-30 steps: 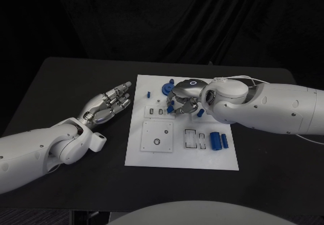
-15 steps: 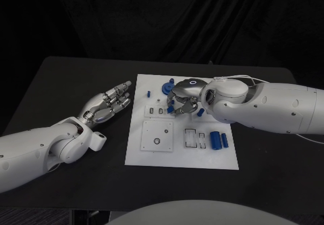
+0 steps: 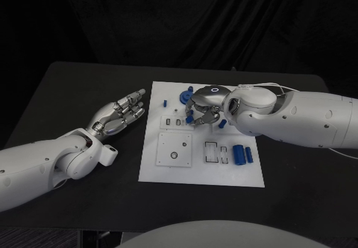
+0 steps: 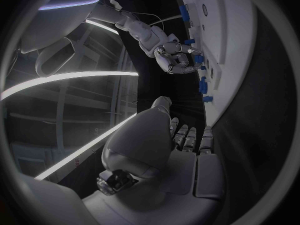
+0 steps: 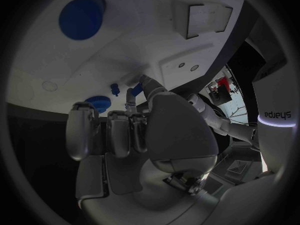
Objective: Assemble the parts on the task board
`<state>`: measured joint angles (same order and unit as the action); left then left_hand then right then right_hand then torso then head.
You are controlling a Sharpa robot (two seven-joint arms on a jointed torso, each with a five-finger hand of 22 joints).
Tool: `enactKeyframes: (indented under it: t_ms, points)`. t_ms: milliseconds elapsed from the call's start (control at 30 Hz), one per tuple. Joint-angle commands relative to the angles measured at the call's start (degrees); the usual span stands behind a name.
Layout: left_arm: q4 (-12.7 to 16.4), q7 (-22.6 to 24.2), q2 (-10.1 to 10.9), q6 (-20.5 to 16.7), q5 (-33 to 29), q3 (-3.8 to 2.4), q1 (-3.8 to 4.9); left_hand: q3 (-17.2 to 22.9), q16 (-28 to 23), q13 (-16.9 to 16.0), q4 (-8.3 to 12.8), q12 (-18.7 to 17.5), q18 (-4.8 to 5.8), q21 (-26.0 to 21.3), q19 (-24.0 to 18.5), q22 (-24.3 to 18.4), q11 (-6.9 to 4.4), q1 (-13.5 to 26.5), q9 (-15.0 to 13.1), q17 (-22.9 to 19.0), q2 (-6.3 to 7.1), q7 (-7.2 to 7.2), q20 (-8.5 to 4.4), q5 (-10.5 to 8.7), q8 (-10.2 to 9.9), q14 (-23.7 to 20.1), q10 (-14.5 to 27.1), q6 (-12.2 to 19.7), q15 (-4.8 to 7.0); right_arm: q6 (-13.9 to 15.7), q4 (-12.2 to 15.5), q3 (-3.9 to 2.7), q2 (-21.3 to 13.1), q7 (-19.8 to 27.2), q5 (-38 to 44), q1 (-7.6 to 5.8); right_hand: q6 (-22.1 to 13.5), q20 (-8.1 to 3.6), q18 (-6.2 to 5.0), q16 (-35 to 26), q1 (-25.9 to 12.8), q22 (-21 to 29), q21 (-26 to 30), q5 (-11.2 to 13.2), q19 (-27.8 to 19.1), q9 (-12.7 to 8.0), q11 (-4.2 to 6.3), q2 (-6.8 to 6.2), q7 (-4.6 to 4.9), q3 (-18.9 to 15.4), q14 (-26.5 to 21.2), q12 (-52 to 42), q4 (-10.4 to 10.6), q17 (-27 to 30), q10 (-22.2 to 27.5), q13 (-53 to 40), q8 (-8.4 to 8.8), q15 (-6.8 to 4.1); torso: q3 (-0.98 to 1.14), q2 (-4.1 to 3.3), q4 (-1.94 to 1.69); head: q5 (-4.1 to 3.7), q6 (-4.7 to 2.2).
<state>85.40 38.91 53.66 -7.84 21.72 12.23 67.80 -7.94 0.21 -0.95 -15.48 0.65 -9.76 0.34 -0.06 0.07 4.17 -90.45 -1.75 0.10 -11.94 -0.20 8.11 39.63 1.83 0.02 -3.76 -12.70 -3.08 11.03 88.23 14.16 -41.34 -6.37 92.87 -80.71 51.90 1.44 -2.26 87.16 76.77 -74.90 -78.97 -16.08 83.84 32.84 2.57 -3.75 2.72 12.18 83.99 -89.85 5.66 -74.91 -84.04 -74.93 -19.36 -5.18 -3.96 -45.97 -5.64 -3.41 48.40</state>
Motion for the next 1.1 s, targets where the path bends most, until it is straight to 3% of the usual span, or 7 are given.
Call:
enactKeyframes:
  t_ms: [33, 267, 500, 800, 1100]
  points:
    - [0.16, 7.73, 0.05, 0.59, -0.13, -0.04, -0.07, 0.28, -0.21, -0.01, -0.07, 0.17, 0.74, -0.34, 0.06, -0.07, 0.4, 0.38, 0.07, -0.1, 0.35, -0.01, 0.25, -0.23, -0.11, -0.02, 0.06, 0.24, -0.35, 1.64, 0.69, -0.04, -0.27, -1.0, 4.36, -0.25, 2.17, -0.49, -0.39, 0.12, 0.37, -11.62, 0.05, -0.15, 0.73, 2.99, 0.4, 0.3, -1.48, 0.0, 4.86, -0.15, -0.47, -11.99, -5.96, -15.07, -1.49, -0.55, -0.01, -0.01, -0.01, 0.23, -0.07]
    - [0.25, 7.63, 0.18, 0.51, -0.13, -0.04, -0.07, 0.33, -0.21, -0.02, -0.08, 0.18, 0.75, -0.34, 0.06, -0.07, 0.4, 0.4, 0.05, -0.1, 0.33, 0.03, 0.26, -0.29, -0.09, -0.02, 0.01, 0.14, -0.36, -0.44, 3.47, -0.05, -0.56, -4.94, 15.39, -2.27, 2.48, -0.57, -0.47, -0.22, 0.37, -11.52, 0.38, -0.16, 0.57, 3.31, 0.5, 0.12, -1.62, 0.02, 4.71, -0.15, -0.7, -11.61, -5.96, -15.07, -1.71, -0.63, 0.02, 0.01, 0.06, 0.54, -0.19]
    - [0.23, 7.55, 0.09, 0.53, -0.13, -0.04, -0.07, 0.38, -0.21, -0.03, -0.08, 0.19, 0.76, -0.34, 0.06, -0.07, 0.4, 0.41, 0.05, -0.1, 0.33, 0.07, 0.26, -0.37, -0.08, -0.02, -0.02, 0.11, -0.38, -7.54, 6.6, -0.06, 0.07, -10.28, 25.89, -4.18, 2.32, -0.7, -0.43, 0.1, 0.32, -11.56, 0.28, -0.23, 0.62, 3.59, 0.59, -0.22, -1.84, 0.24, 4.83, -0.15, -1.14, -11.99, -5.96, -15.07, -1.48, -0.78, -0.05, 0.07, 0.18, 0.69, -0.41]
    - [-0.05, 7.6, -0.28, 0.65, -0.13, -0.04, -0.07, 0.46, -0.21, -0.04, -0.07, 0.2, 0.78, -0.34, 0.06, -0.07, 0.44, 0.43, 0.05, -0.1, 0.35, 0.12, 0.27, -0.62, -0.08, -0.02, -0.06, 0.13, -0.4, -16.16, 9.6, -0.03, 0.85, -14.9, 35.0, -4.83, 2.7, -0.58, -0.31, 0.74, 0.37, -11.68, -0.07, -0.26, 0.79, 3.88, 0.64, -0.39, -1.82, 0.78, 5.11, -0.15, -1.81, -12.71, -5.96, -15.07, -1.16, -0.74, -0.2, 0.19, 0.04, 0.83, -0.39]
    - [-0.38, 7.64, -0.56, 0.78, -0.13, -0.04, -0.07, 0.66, -0.21, -0.03, -0.05, 0.18, 0.82, -0.34, 0.06, -0.07, 0.51, 0.46, 0.06, -0.1, 0.33, 0.22, 0.31, -1.08, -0.09, -0.02, -0.02, 0.21, -0.48, -19.35, 10.07, 0.01, 1.49, -15.5, 36.76, -4.79, 2.78, -0.4, -0.14, 2.25, 0.13, -11.92, -0.77, -0.26, 1.11, 3.99, 0.51, -0.58, -1.71, 1.21, 5.76, -0.15, -2.29, -14.43, -5.96, -15.07, -0.56, -0.63, -0.22, 0.12, -0.1, 1.02, -0.3]
